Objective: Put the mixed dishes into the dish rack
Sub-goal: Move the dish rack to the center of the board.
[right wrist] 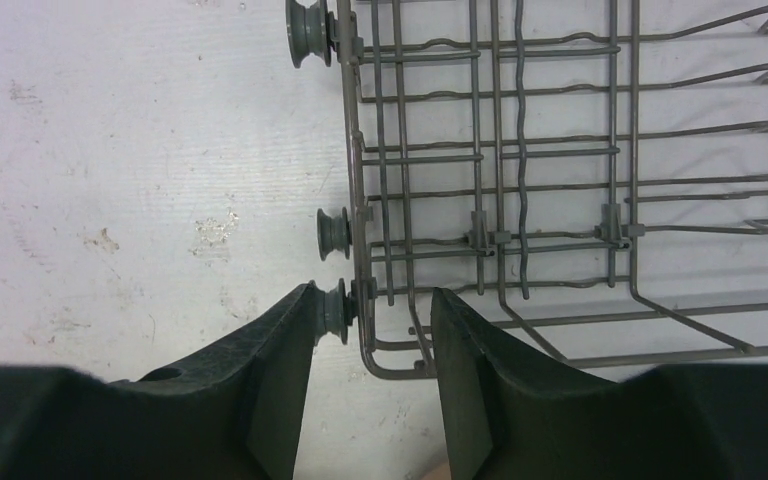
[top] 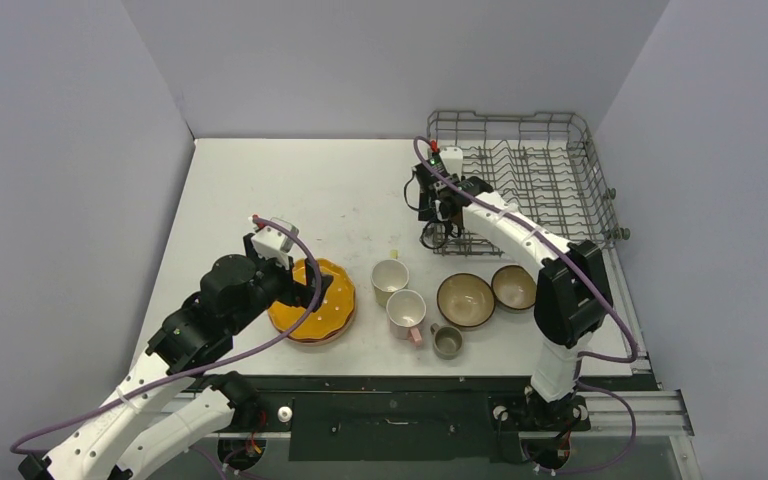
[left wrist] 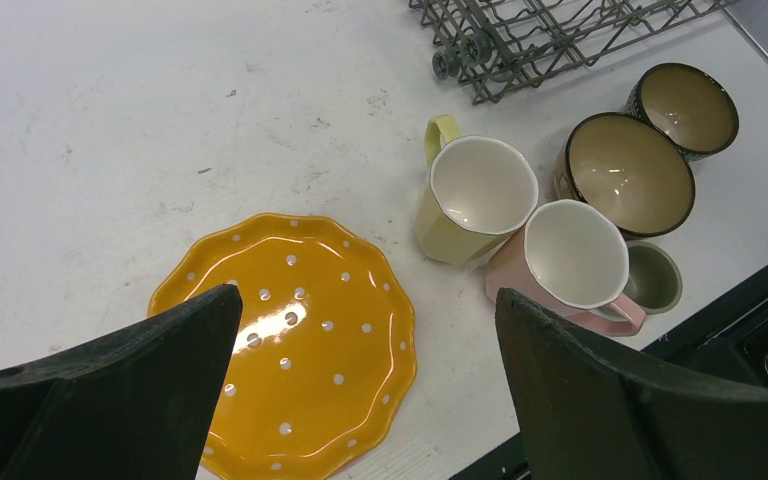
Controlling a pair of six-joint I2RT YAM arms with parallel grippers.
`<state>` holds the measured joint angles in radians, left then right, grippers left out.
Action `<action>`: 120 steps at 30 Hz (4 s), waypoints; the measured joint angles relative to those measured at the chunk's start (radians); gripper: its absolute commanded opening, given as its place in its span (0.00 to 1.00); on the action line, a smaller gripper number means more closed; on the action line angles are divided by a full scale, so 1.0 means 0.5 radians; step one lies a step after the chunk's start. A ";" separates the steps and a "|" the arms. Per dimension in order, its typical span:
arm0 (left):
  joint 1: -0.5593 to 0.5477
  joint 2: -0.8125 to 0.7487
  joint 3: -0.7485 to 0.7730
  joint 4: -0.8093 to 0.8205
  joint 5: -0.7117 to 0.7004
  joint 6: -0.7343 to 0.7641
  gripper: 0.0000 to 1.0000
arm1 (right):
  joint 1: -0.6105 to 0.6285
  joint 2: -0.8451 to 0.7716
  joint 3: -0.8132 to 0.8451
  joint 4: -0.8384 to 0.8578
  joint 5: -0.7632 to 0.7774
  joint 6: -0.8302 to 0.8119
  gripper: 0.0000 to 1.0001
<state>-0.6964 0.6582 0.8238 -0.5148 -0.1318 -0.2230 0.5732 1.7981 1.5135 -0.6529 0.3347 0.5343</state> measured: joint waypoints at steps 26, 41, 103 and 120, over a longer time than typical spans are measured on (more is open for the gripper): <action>0.013 -0.014 0.004 -0.001 0.066 0.000 0.96 | -0.140 0.441 0.309 0.065 -0.188 -0.038 0.18; 0.013 -0.015 0.004 -0.002 0.066 0.002 0.96 | -0.150 0.554 0.401 0.031 -0.213 -0.079 0.00; 0.210 -0.112 0.014 -0.009 0.216 -0.011 0.96 | 0.374 1.134 1.318 -0.057 -0.320 -0.300 0.00; 0.228 -0.124 0.014 -0.009 0.237 -0.014 0.96 | 0.439 1.274 1.478 0.101 -0.244 -0.132 0.00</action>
<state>-0.5823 0.5964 0.8310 -0.5194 -0.0132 -0.2302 0.7925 2.4351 2.2524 -0.6025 0.2127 0.4683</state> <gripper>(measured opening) 0.963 0.082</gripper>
